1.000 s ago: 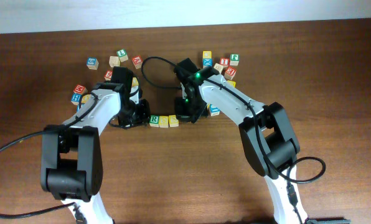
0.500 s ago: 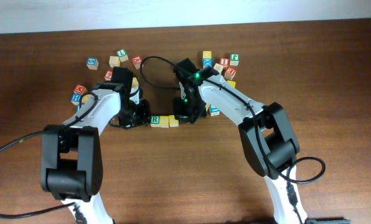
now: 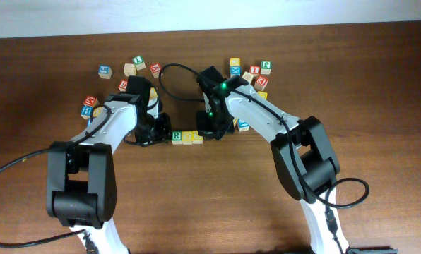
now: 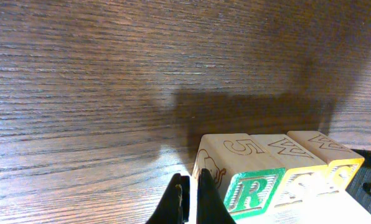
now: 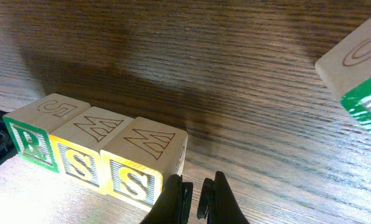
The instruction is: Spell out RSS
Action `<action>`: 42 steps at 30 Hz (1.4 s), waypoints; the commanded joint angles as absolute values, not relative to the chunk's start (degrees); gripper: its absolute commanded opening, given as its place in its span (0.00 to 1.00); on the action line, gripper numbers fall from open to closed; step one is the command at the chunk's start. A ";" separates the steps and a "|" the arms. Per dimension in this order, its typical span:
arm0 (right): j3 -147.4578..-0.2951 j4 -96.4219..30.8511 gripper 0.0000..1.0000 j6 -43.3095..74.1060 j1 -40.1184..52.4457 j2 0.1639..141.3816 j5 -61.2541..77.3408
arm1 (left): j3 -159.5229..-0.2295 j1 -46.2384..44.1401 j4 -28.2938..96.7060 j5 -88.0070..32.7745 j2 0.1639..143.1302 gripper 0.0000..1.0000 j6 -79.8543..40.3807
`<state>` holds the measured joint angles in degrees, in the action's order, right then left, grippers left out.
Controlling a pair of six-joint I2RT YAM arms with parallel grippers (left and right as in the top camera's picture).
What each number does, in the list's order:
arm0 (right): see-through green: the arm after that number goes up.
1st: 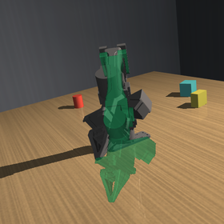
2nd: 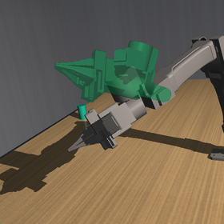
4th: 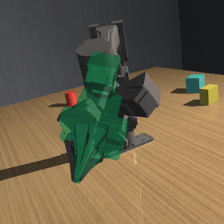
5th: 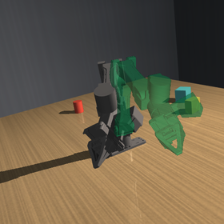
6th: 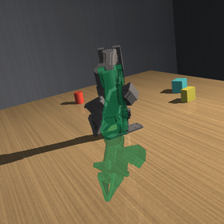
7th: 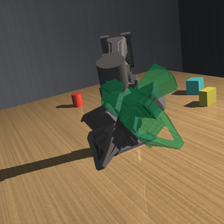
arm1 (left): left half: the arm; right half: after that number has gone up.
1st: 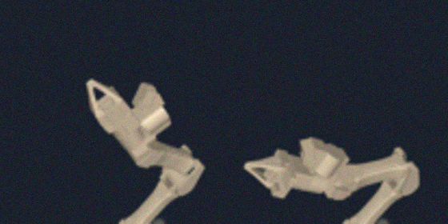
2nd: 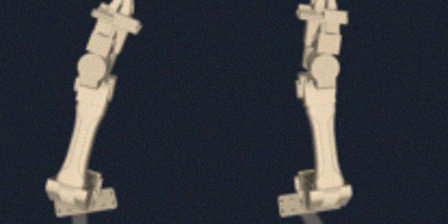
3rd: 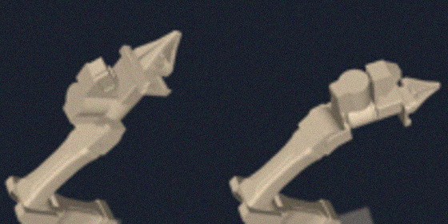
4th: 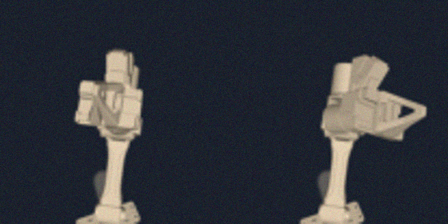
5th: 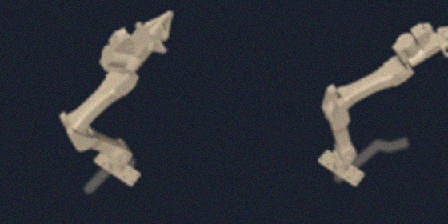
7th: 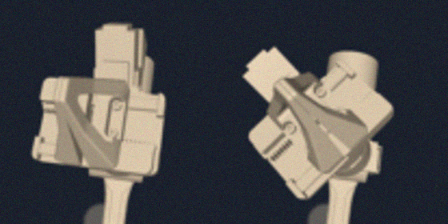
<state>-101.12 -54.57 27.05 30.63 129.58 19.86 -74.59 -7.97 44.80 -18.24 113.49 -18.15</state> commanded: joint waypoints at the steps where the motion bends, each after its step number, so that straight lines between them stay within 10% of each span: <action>1: -100.55 -54.04 0.04 27.49 31.16 130.63 21.04 | -74.78 -8.51 44.97 -20.21 114.32 0.00 -17.72; 42: -100.55 -53.98 0.04 27.27 31.09 130.61 20.12 | -74.78 -8.47 45.25 -16.45 114.32 0.02 -17.67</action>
